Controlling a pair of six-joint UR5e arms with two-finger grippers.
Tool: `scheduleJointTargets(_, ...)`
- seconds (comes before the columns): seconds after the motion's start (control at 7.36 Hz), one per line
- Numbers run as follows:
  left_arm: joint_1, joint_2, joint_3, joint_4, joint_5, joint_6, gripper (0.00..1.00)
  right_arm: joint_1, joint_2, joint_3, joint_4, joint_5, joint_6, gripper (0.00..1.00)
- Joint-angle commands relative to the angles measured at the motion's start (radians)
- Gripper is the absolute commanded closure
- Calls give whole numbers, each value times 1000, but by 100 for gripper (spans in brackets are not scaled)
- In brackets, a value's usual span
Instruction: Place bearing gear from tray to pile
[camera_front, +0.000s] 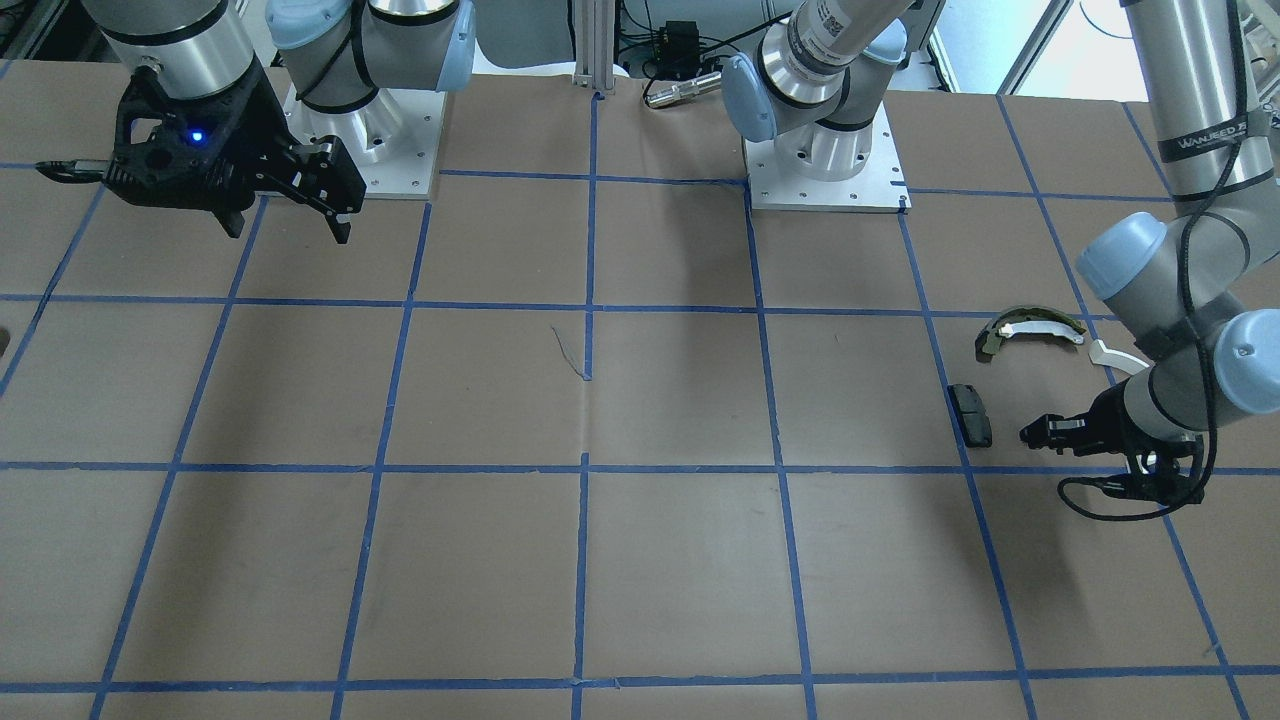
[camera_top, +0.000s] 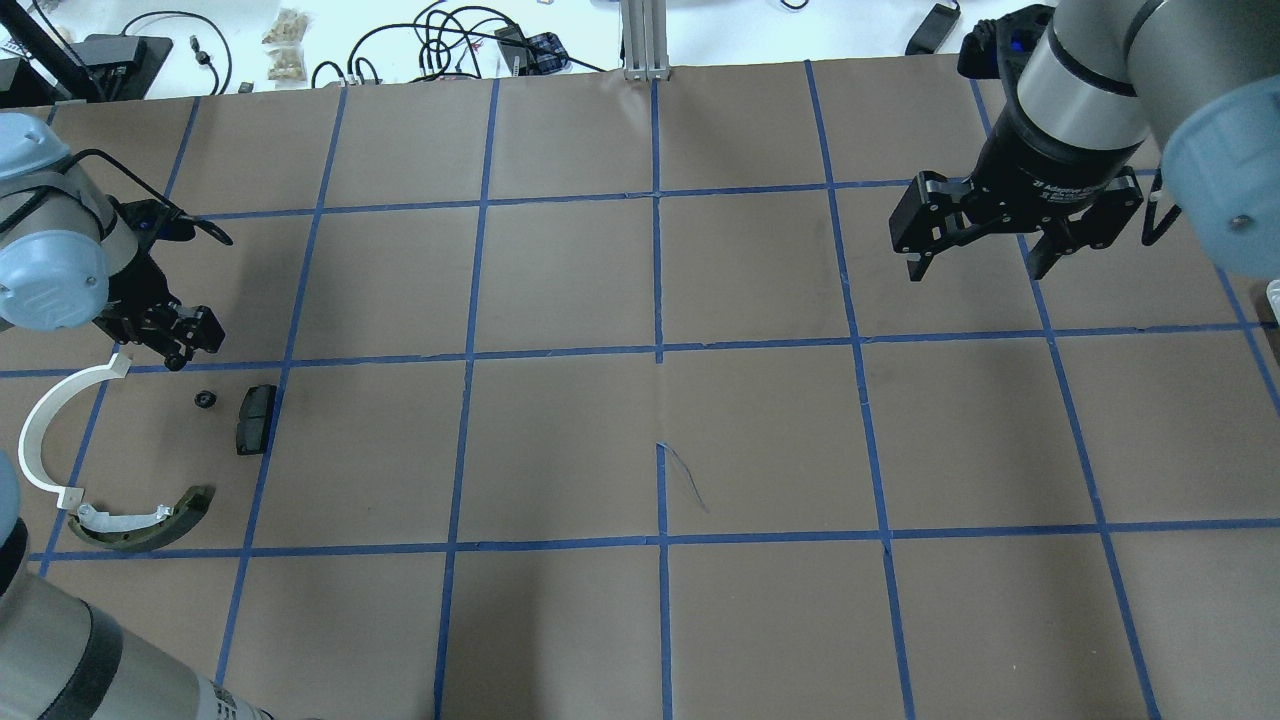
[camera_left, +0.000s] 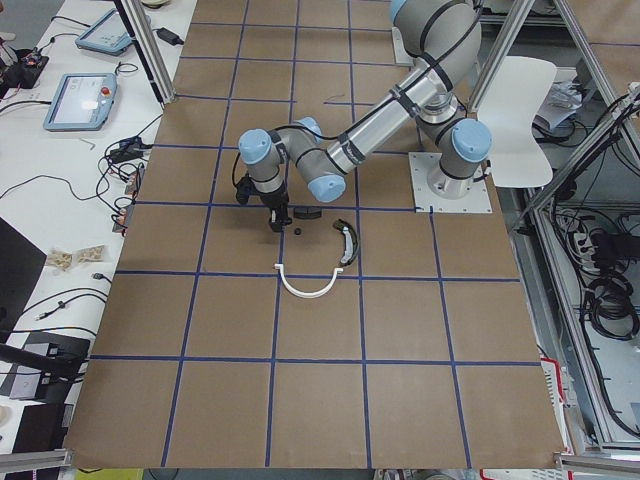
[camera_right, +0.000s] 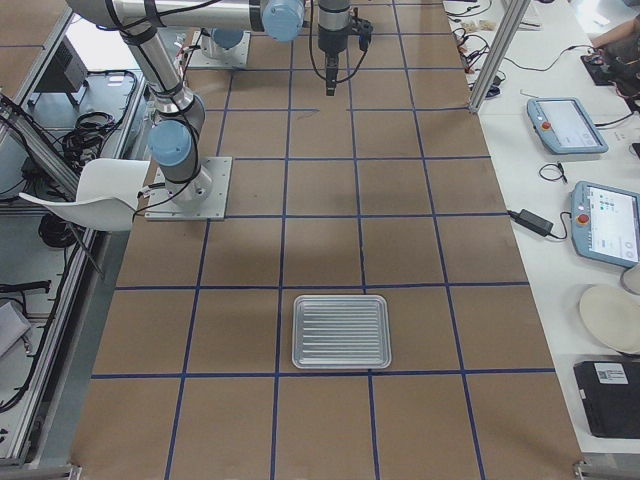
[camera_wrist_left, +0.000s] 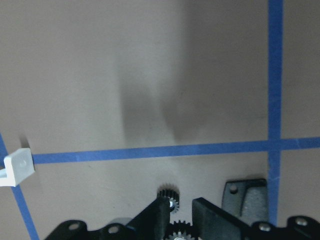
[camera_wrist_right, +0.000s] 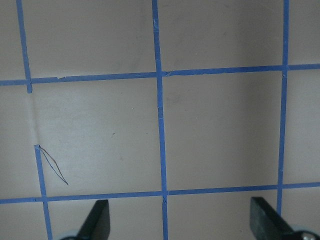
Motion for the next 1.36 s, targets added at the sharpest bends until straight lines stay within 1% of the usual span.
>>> scheduleJointTargets(0.0,45,-19,-6,26,-4,29,100,-2,0,0,0,0,0,0)
scheduleJointTargets(0.14,48,-9,-21,25,2,32,59,0,0,0,0,0,0,0)
scheduleJointTargets(0.27,46,4,-45,14,1,29,1,0,0,0,0,0,-2,0)
scheduleJointTargets(0.41,42,10,-59,17,0,23,0,0,0,0,0,0,-2,0)
scheduleJointTargets(0.54,33,24,-39,6,0,20,0,0,0,0,0,0,-2,0)
scheduleJointTargets(0.68,23,77,-20,-74,-4,10,0,-2,0,0,-2,0,-2,0)
scheduleJointTargets(0.82,-10,143,34,-222,-7,-31,0,-2,0,-2,0,0,-2,0)
scheduleJointTargets(0.95,-73,194,109,-446,-7,-157,0,-2,0,-2,0,-3,-2,0)
scheduleJointTargets(1.09,-134,255,175,-604,-9,-286,0,-2,0,-12,0,-11,-3,0)
scheduleJointTargets(1.22,-188,312,230,-735,-56,-345,0,-5,-3,-17,0,-14,-6,0)
